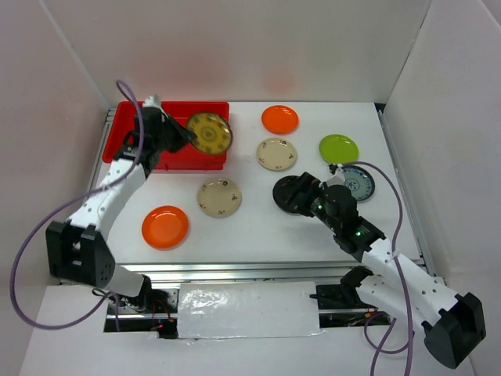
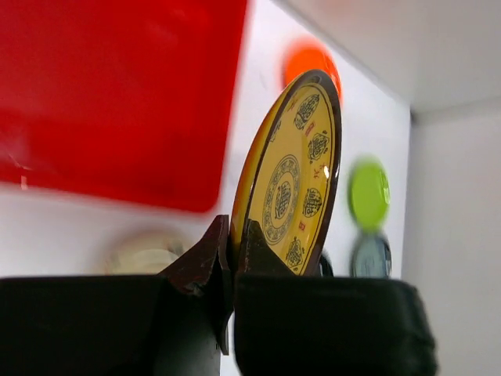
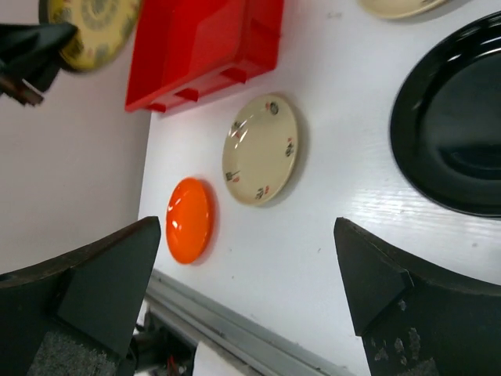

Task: Place the plates into the plastic bin on the countertop

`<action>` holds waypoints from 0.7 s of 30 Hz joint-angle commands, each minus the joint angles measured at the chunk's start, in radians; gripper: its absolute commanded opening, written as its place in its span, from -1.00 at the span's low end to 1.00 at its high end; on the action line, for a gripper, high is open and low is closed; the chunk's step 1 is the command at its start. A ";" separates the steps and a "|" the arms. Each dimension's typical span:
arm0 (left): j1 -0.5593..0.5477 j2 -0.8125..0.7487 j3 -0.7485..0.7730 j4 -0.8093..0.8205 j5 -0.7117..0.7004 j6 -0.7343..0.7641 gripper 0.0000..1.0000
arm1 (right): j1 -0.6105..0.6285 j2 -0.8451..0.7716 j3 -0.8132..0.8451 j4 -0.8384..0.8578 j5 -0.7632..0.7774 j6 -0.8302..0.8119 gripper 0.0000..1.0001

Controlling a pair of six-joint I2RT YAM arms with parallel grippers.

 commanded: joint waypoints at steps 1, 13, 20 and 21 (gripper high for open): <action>0.123 0.178 0.167 0.067 -0.096 -0.036 -1.00 | -0.034 -0.051 -0.020 -0.091 0.054 -0.024 1.00; 0.295 0.906 0.877 -0.122 0.077 -0.036 -1.00 | -0.199 -0.166 -0.067 -0.207 0.038 -0.076 1.00; 0.318 0.862 0.717 -0.036 0.063 -0.045 -1.00 | -0.321 -0.043 -0.116 -0.128 -0.082 -0.070 1.00; 0.321 0.863 0.711 -0.030 0.062 -0.042 -1.00 | -0.325 -0.031 -0.124 -0.113 -0.090 -0.070 1.00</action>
